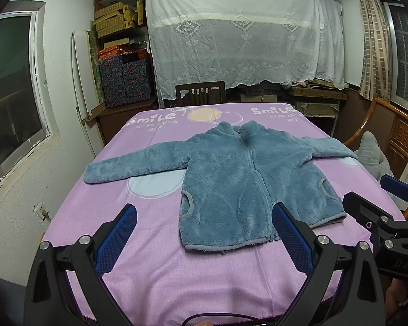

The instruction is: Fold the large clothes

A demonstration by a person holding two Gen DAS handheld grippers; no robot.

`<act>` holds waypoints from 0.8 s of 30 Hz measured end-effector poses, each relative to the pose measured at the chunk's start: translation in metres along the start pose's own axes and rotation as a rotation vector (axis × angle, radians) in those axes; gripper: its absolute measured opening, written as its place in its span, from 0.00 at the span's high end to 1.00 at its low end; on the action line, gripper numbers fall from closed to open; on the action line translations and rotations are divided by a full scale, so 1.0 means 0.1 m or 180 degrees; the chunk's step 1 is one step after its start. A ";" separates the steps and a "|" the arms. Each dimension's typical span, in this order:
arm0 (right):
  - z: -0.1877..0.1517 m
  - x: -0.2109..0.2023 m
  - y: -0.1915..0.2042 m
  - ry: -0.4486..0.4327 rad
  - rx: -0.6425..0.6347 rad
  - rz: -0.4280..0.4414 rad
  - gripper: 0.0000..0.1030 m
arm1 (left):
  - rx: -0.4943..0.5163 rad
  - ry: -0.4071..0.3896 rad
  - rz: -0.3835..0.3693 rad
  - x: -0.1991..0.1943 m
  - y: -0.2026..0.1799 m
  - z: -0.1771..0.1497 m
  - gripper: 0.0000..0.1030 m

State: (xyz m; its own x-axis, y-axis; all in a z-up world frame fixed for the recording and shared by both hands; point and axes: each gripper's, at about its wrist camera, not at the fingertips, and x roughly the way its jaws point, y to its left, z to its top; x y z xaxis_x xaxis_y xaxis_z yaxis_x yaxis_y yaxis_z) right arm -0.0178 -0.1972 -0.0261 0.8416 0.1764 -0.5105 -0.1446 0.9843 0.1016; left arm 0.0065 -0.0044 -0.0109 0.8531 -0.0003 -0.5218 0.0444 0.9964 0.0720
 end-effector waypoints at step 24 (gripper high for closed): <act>-0.04 -0.01 0.00 0.0008 0.0014 0.0014 0.04 | 0.0004 0.0018 0.0003 0.01 0.01 0.00 0.03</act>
State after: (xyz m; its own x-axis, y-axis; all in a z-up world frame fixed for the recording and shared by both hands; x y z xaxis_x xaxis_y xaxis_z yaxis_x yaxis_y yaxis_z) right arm -0.0203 -0.1975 -0.0289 0.8397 0.1807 -0.5121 -0.1459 0.9834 0.1077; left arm 0.0072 -0.0034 -0.0114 0.8502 0.0011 -0.5265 0.0443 0.9963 0.0735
